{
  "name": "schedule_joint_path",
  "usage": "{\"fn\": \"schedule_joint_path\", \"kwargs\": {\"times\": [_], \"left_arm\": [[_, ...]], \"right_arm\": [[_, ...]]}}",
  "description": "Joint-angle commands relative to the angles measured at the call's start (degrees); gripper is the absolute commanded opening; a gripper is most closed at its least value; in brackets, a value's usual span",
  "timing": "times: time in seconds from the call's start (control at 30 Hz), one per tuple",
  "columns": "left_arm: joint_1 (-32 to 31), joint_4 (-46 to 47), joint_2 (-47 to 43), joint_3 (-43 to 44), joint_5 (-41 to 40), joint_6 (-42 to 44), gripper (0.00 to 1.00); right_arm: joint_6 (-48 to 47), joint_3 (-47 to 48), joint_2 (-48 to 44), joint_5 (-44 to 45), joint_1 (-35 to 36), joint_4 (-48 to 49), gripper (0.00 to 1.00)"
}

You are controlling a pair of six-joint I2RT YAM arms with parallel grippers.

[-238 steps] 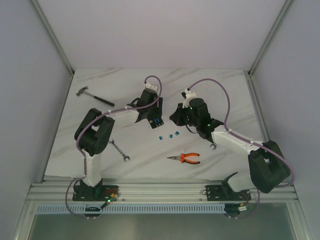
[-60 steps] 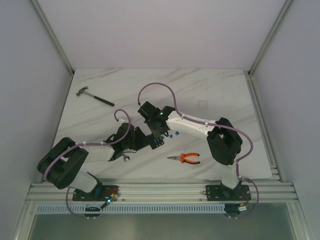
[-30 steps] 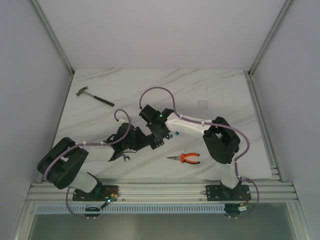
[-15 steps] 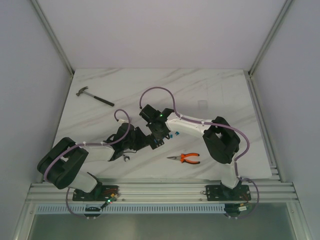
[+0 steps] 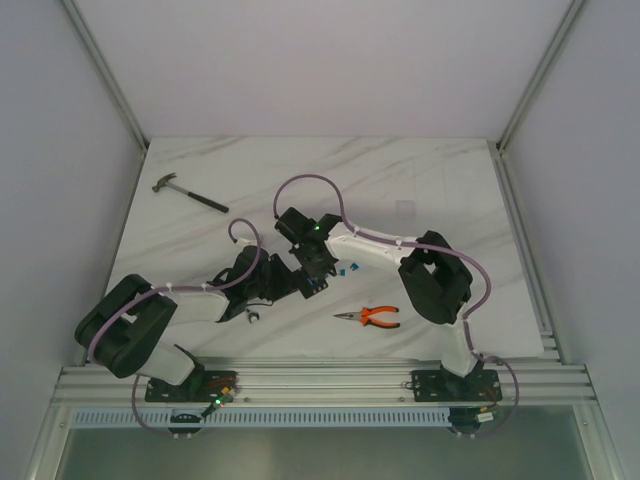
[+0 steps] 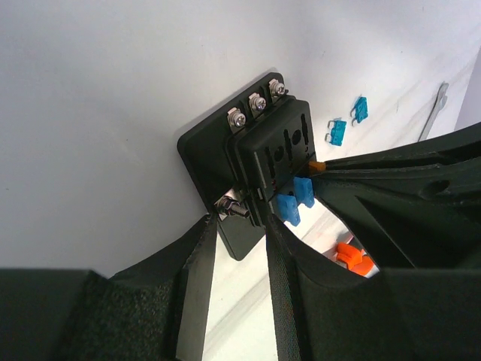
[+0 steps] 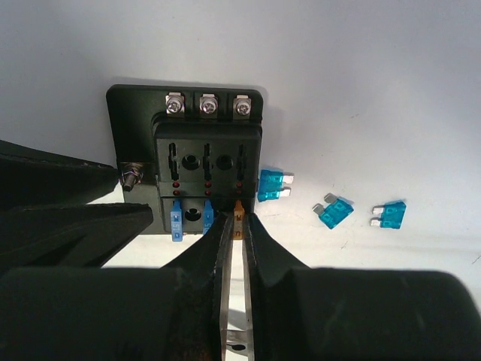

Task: Snap on the fuse box
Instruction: Install the fuse at the fuse box base.

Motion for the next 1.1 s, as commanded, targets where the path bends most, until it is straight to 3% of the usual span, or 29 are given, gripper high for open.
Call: {"fn": "schedule_joint_path", "kwargs": {"times": [0.0, 0.17, 0.33, 0.5, 0.83, 1.07], "left_arm": [[-0.29, -1.61, 1.73, -0.27, -0.56, 0.68, 0.42], [-0.24, -1.6, 1.04, -0.88, -1.15, 0.57, 0.42], [-0.28, -2.85, -0.33, -0.85, -2.0, 0.95, 0.42], [-0.31, -3.93, -2.01, -0.99, -3.16, 1.18, 0.42], [-0.28, -5.23, -2.23, 0.29, -3.97, 2.14, 0.43], [-0.27, -6.57, -1.72, 1.49, -4.68, 3.06, 0.43]], "right_arm": [[-0.32, -2.02, 9.66, -3.58, 0.02, 1.23, 0.0], [0.48, -3.9, 12.95, -2.84, -0.06, 1.24, 0.0], [0.2, -5.41, 4.32, -1.92, 0.02, 2.78, 0.01], [0.18, -4.69, -2.8, -1.68, 0.02, 2.35, 0.14], [0.94, -3.82, -6.13, -0.27, -0.23, 2.06, 0.27], [0.84, -3.89, -5.58, -0.82, -1.03, 2.82, 0.25]]}}
